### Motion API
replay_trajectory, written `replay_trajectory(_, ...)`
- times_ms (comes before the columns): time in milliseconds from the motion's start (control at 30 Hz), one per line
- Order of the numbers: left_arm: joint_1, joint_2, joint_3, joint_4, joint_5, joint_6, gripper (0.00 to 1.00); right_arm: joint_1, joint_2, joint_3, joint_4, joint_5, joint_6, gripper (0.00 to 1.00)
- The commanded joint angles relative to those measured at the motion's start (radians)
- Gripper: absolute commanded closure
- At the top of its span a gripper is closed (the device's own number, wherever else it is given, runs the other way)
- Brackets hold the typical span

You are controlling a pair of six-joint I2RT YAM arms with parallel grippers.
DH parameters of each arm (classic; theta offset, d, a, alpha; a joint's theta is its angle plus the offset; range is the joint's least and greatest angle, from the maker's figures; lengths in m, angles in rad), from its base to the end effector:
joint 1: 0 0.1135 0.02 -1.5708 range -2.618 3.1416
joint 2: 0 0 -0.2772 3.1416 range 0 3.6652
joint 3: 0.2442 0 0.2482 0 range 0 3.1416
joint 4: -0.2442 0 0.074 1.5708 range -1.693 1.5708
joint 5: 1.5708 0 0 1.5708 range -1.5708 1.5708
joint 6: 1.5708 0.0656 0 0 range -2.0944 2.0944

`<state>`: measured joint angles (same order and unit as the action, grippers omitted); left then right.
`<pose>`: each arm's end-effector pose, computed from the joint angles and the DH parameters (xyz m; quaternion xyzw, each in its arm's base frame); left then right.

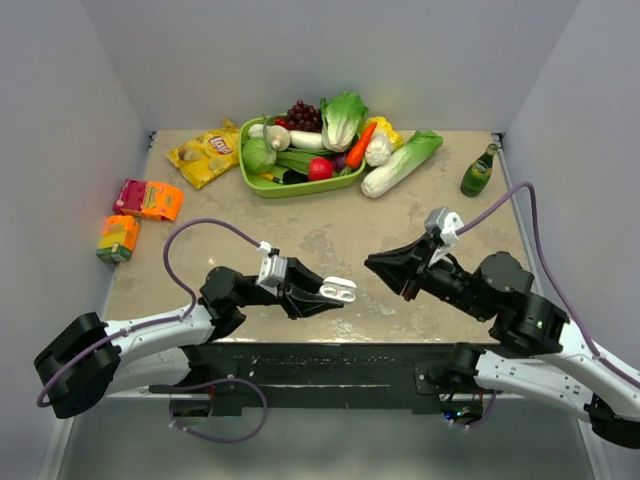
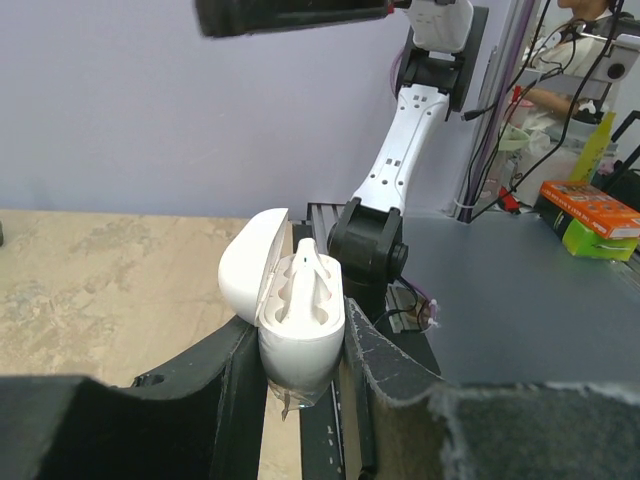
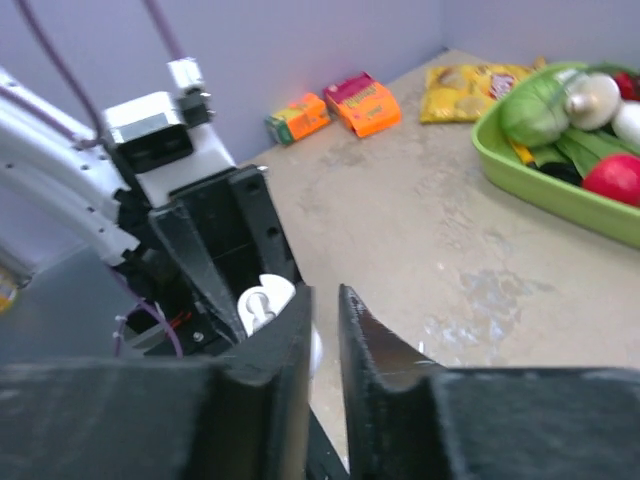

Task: Insert the wireless bluetooth earbuds into the charging case
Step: Place the earbud in the charging case, then close the charging case.

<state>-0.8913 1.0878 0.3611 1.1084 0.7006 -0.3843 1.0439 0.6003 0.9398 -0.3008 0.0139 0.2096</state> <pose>0.1093 -0.2026 0.2901 0.4072 0.4380 -0.6177 0.5107 0.0701 0.1187 0.4123 -0.2763 0.6359 0.4188 0.5865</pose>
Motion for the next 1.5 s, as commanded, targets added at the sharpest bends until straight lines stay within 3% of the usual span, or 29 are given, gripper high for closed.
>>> replay_trajectory(0,-0.001,-0.022,-0.01,0.059,-0.032,0.005,1.0,-0.001,0.091,0.017,-0.047,0.176,0.076,0.87)
replay_trajectory(33,-0.001,-0.023,-0.01,0.053,-0.033,0.007,1.0,-0.001,0.108,0.019,-0.05,0.179,0.085,0.94)
replay_trajectory(133,-0.001,-0.025,-0.013,0.048,-0.042,0.005,1.0,-0.001,0.153,0.025,-0.052,0.19,0.099,0.98)
replay_trajectory(1000,-0.003,-0.071,-0.037,0.019,-0.112,0.018,1.0,-0.001,0.22,0.024,-0.04,-0.051,0.073,0.94)
replay_trajectory(1233,-0.003,-0.059,-0.037,0.01,-0.151,0.009,1.0,-0.001,0.167,-0.019,-0.02,0.021,0.083,0.94)
replay_trajectory(1367,-0.003,-0.036,-0.025,-0.011,-0.229,-0.025,1.0,-0.001,0.121,-0.079,-0.023,0.208,0.123,0.91)
replay_trajectory(1467,-0.003,-0.002,-0.005,-0.002,-0.222,-0.033,1.0,-0.001,0.113,-0.125,0.045,0.187,0.116,0.89)
